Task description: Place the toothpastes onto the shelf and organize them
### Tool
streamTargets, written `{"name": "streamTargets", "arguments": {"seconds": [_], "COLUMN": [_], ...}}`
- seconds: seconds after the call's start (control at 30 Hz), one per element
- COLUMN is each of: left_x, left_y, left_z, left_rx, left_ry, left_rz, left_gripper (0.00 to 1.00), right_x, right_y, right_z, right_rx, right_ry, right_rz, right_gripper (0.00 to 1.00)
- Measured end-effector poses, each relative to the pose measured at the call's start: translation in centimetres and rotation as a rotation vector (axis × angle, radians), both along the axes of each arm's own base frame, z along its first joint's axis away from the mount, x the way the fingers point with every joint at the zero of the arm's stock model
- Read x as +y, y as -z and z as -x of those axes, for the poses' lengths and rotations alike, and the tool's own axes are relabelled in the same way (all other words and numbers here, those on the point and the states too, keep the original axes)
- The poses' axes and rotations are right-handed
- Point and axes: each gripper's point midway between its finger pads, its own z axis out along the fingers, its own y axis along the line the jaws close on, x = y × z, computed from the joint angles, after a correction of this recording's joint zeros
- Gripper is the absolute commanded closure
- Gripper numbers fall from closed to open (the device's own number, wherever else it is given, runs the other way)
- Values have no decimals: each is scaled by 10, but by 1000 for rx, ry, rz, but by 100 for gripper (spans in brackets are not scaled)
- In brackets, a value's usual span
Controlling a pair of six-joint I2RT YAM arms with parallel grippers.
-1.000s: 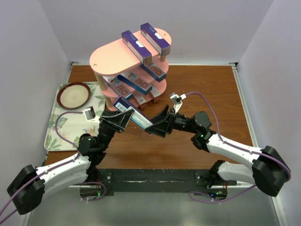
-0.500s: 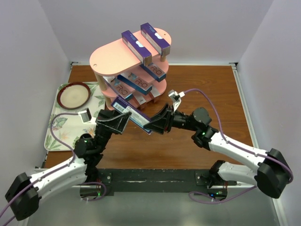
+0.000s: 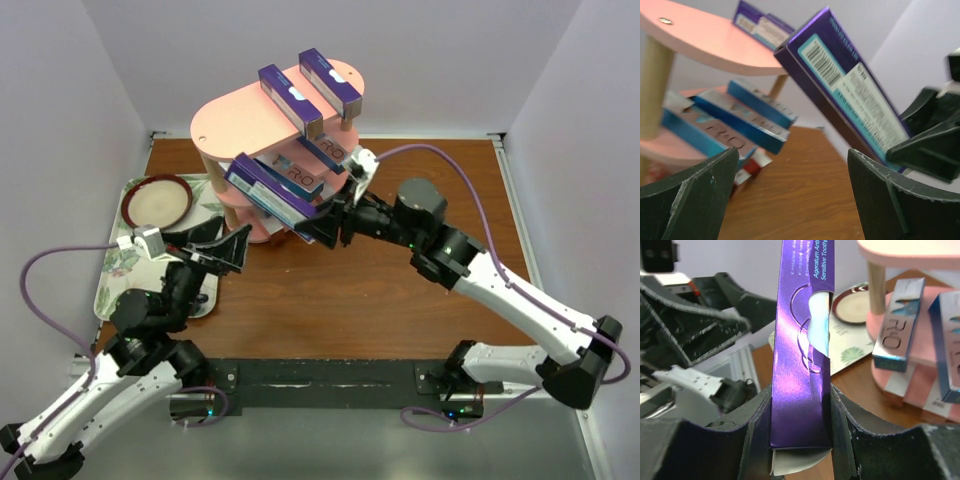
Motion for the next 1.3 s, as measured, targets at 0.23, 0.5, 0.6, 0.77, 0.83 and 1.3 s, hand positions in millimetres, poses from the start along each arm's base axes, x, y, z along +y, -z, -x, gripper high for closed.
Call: {"name": "streamTargets", "arguments": {"seconds": [0.23,0.5,0.6,0.77,0.83,1.3], "left_x": [31,51,57,66,67,72], "left_y": [39,60,61,63,64,67], "left_z": [-7,-9,-8,-6,-5,-7], "left_rx": [117,166,167,172,175,184], "left_ry": [-163,-256,-278,-309,-314,-339], "left_rz": [-254,-369,-370,-363,-365,-369], "left_gripper": [4,5,5,5,5,5], "right_x": [35,69,79,98,103,100], "right_y": [-16,-15,-13,-18,-19,-21], "right_z": [-26,-73,-93,-120,-128,-148], "right_rx": [-121,-239,-261,-291,-299,-297], "right_ry": [129,319,385,460,483,565], "right_rz": [186,382,432,462,467,485], "right_gripper": [77,77,77,76,75,54]}}
